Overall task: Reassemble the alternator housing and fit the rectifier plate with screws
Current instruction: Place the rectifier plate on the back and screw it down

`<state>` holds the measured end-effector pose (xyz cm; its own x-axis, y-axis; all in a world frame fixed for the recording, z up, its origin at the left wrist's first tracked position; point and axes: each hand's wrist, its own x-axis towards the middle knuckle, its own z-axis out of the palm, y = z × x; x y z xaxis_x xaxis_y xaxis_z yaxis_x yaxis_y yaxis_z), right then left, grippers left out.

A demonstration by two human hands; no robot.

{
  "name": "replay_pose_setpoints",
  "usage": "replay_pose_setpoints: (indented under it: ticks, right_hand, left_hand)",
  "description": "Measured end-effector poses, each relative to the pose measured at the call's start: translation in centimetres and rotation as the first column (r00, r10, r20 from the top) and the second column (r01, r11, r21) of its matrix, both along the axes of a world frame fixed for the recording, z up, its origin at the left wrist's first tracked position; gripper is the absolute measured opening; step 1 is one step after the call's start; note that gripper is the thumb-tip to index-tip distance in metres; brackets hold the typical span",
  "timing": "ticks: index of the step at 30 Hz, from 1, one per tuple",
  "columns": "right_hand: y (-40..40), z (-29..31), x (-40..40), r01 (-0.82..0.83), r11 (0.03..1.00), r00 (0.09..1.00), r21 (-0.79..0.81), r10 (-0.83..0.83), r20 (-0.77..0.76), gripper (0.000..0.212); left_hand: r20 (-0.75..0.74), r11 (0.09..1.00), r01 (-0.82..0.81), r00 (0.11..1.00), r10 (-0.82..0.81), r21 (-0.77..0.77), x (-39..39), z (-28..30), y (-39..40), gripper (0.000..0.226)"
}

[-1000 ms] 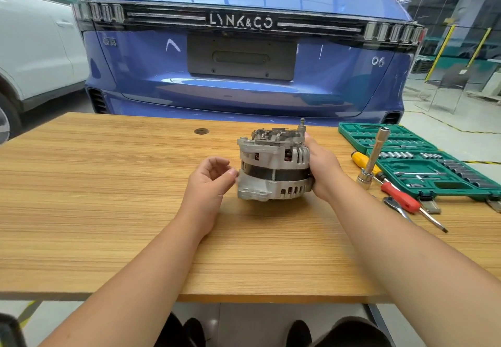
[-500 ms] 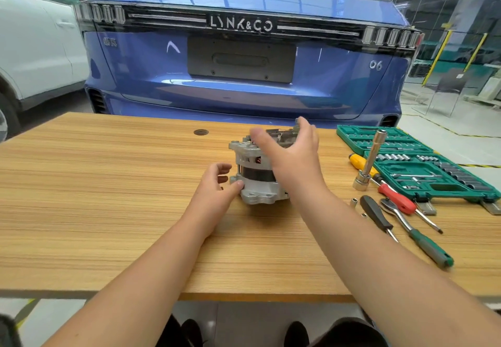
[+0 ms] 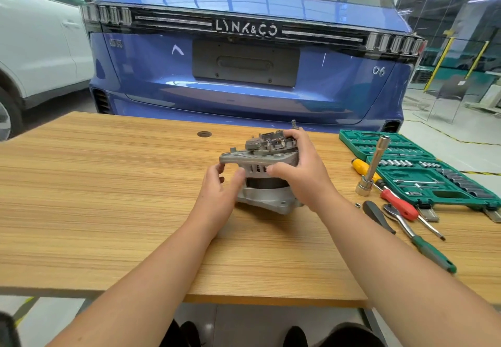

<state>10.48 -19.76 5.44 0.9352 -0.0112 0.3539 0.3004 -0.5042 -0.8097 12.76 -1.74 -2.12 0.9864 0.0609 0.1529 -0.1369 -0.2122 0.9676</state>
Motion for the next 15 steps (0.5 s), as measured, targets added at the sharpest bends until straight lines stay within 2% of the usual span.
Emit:
replay_pose_setpoints:
  ticks: [4, 8, 11, 15]
  right_hand:
    - [-2.1, -0.4, 0.9, -0.135, 0.975, 0.989, 0.177, 0.142, -0.027, 0.086]
    - [-3.6, -0.9, 1.8, -0.175, 0.927, 0.981, 0.331, 0.191, -0.017, 0.088]
    - [-4.2, -1.5, 2.1, -0.186, 0.908, 0.980, 0.376, 0.200, 0.004, 0.079]
    - [-4.3, -2.0, 2.2, -0.164, 0.916, 0.985, 0.367, 0.174, 0.006, 0.074]
  left_hand:
    - [-0.009, 0.990, -0.024, 1.000, 0.023, -0.142, 0.3, 0.1, 0.0, 0.076]
    - [0.019, 0.963, 0.085, 0.996, -0.083, -0.257, 0.4, 1.4, -0.2, 0.056]
    - [0.051, 0.951, 0.194, 0.981, -0.187, -0.241, 1.1, 2.4, -1.1, 0.035]
    - [0.045, 0.934, 0.221, 0.975, -0.217, -0.279, 1.9, 3.1, -2.3, 0.041]
